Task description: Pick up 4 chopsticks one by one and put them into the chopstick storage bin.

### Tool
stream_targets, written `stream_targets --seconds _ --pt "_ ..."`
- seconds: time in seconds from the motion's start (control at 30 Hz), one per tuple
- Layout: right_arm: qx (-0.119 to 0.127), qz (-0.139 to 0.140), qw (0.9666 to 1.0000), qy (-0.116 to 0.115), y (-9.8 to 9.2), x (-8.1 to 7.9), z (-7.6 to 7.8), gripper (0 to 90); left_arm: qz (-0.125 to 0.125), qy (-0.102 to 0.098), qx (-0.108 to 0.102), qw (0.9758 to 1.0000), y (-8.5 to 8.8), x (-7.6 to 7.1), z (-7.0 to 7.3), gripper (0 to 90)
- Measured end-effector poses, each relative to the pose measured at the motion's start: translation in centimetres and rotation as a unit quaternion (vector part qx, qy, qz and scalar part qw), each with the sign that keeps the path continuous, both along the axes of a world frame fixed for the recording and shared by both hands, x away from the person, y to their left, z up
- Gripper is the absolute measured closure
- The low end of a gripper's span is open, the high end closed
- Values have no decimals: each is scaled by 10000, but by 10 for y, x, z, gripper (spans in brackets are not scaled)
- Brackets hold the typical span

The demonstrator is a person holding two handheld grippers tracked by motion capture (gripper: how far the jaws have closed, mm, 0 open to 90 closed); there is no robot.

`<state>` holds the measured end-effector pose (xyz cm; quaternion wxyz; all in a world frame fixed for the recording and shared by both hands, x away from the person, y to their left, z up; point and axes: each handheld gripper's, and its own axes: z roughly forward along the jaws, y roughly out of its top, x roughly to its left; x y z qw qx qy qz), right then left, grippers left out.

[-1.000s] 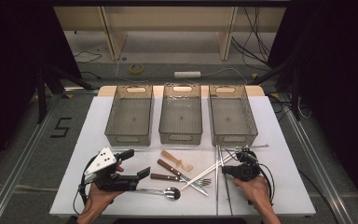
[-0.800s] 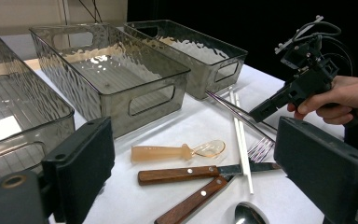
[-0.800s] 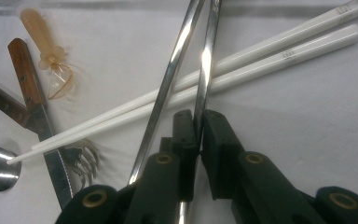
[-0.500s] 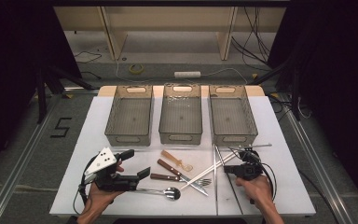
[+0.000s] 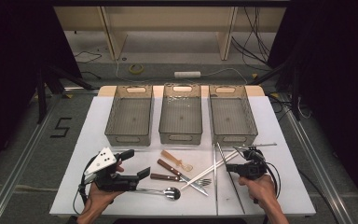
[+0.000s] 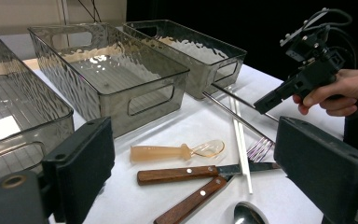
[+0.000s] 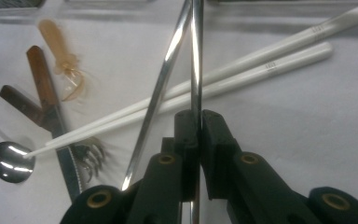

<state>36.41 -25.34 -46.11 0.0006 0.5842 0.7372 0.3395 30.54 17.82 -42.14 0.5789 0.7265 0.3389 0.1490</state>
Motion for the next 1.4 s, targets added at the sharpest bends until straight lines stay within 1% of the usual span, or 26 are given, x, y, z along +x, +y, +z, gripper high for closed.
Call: stream_targets --seconds 0.13,0.2,0.3,0.47,0.53,0.63,0.7,0.73,0.77,0.83,0.9,0.97,1.0,1.03,1.07,1.13,1.17,1.27,1.3,1.33,1.37,1.4 --pt "53 172 9998 -101 1 -2 6 862 -19 22 24 10000 0 0 0 117" --pt "50 241 9997 -93 4 -3 7 863 -22 27 17 10000 -1 1 -1 117" --pt "12 338 9994 -90 7 -4 7 863 -27 34 16 10000 -1 1 -1 117" --pt "-100 536 9983 -185 12 -6 10 864 -47 58 0 10000 -1 1 -1 117" --pt "-177 676 9973 -243 16 -7 12 863 -61 80 20 9999 -3 3 -1 117" --pt "-311 885 9951 -322 23 -9 15 864 -153 204 39 9997 -7 8 -3 117" --pt "-417 1016 9932 -378 26 -11 17 864 -298 315 218 9988 -12 14 -5 117" --pt "-478 1106 9916 -464 28 -12 17 864 -374 407 261 9981 -15 18 -6 118" --pt "-509 1159 9907 -498 29 -13 18 863 -476 514 327 9970 -19 22 -7 120" --pt "-601 1295 9882 -555 32 -14 20 864 -638 622 548 9945 -30 29 -10 120" --pt "-676 1439 9855 -596 36 -16 22 863 -857 751 693 9911 -42 37 -12 123" --pt "-757 1576 9824 -659 39 -18 23 863 -1044 811 839 9877 -54 45 -13 125" --pt "-765 1622 9815 -669 41 -19 24 863 -1146 843 881 9859 -59 48 -14 127" --pt "-807 1701 9796 -698 43 -20 24 863 -1224 867 922 9844 -63 52 -14 128" --pt "-824 1757 9784 -713 45 -21 25 863 -1277 861 976 9832 -67 55 -15 132" --pt "-897 1915 9744 -769 49 -23 26 863 -1411 844 1077 9805 -73 60 -15 137" --pt "-928 1980 9726 -791 51 -24 26 863 -1474 862 1047 9797 -75 61 -16 141" --pt "-1013 2173 9673 -821 58 -27 27 863 -1654 729 1256 9755 -82 63 -16 152" --pt "-1053 2245 9651 -837 60 -28 28 863 -1699 646 1343 9741 -84 63 -16 152" --pt "-1110 2342 9619 -870 63 -29 27 863 -1760 601 1352 9732 -87 63 -16 153" --pt "-1188 2418 9588 -900 66 -31 27 863 -1861 577 1352 9715 -88 63 -16 156" --pt "-1256 2499 9557 -917 69 -33 27 863 -1946 519 1437 9689 -91 62 -16 158"
